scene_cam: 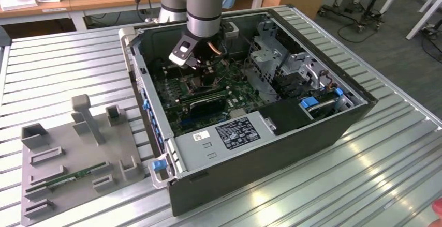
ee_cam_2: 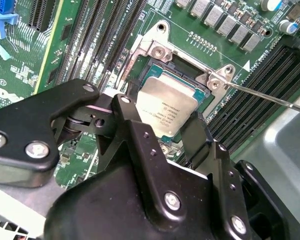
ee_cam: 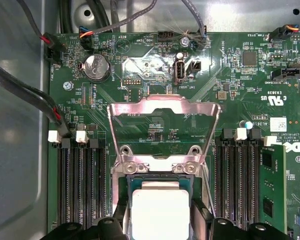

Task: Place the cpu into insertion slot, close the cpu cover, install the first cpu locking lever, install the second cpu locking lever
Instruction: 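Place the cpu into insertion slot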

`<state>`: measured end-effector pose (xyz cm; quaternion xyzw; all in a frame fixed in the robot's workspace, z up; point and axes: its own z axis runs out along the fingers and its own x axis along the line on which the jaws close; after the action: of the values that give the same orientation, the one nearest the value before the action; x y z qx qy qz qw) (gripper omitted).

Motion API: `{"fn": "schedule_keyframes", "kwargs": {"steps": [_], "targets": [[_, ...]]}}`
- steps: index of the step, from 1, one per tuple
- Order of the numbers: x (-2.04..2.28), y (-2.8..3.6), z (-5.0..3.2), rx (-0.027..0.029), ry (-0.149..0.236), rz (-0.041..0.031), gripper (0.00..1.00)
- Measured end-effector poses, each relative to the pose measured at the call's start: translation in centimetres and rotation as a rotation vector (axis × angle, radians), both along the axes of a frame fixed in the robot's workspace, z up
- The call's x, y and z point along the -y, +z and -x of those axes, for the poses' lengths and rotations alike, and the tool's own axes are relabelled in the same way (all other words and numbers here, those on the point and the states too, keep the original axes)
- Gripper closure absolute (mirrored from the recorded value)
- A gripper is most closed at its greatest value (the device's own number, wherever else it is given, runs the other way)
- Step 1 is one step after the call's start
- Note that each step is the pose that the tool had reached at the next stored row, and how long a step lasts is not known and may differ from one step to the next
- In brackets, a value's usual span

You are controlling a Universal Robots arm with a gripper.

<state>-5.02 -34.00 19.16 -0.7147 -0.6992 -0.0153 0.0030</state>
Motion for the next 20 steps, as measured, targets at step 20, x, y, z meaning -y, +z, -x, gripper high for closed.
{"fn": "schedule_keyframes", "kwargs": {"steps": [20], "targets": [[0.0, 1.33, 0.0, 0.0001, 0.0, -0.0001, 0.4]]}}
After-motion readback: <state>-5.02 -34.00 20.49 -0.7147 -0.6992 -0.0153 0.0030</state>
